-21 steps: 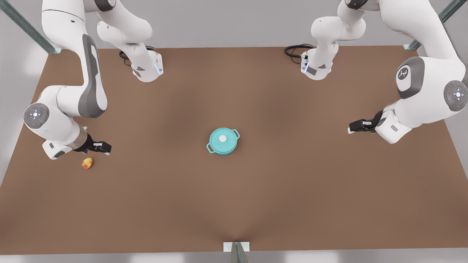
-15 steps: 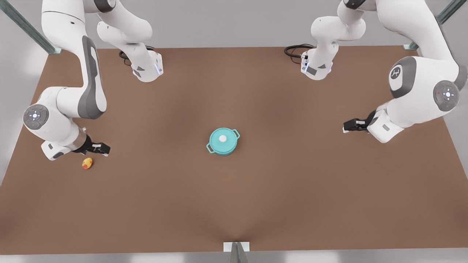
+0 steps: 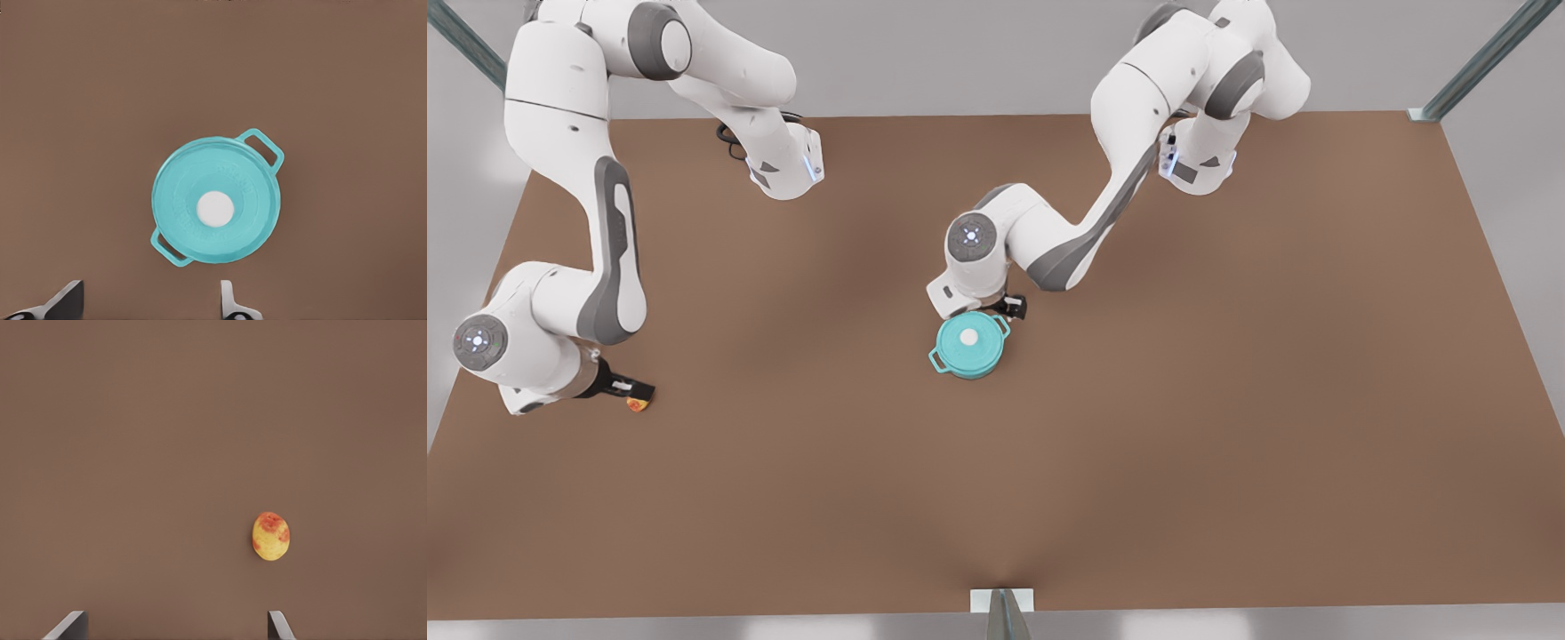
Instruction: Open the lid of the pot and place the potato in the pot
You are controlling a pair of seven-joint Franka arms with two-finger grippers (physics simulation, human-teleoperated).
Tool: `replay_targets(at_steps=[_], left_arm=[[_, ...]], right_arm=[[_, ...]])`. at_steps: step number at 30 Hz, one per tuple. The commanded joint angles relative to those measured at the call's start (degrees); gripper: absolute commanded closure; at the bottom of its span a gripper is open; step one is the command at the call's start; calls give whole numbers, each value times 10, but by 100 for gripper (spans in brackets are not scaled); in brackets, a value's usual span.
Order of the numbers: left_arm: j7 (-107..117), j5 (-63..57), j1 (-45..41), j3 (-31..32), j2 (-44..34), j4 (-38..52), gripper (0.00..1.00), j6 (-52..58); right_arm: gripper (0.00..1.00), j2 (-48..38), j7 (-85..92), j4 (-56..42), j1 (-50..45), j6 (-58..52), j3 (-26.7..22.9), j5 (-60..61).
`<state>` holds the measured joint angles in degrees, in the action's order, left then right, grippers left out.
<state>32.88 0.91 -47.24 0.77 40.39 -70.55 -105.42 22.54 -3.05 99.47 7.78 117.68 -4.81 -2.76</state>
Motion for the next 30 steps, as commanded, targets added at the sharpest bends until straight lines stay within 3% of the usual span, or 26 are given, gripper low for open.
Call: replay_targets(at_steps=[1, 14, 27, 29, 30], left_arm=[[380, -10, 3, -2, 10, -7, 0, -99], [382, -43, -22, -2, 29, -57, 0, -189], [386, -66, -23, -2, 67, -56, 0, -220], [386, -66, -23, -2, 67, -56, 9, -220], [387, -66, -23, -2, 67, -56, 22, -220]], right_arm=[[0, 14, 1, -3, 7, 34, 0, 3], [0, 128, 3, -45, 39, 135, 6, 0], [0, 115, 79, 55, 61, 221, 6, -4], [0, 115, 82, 57, 73, 221, 6, -24], [0, 115, 87, 57, 77, 222, 7, -25]])
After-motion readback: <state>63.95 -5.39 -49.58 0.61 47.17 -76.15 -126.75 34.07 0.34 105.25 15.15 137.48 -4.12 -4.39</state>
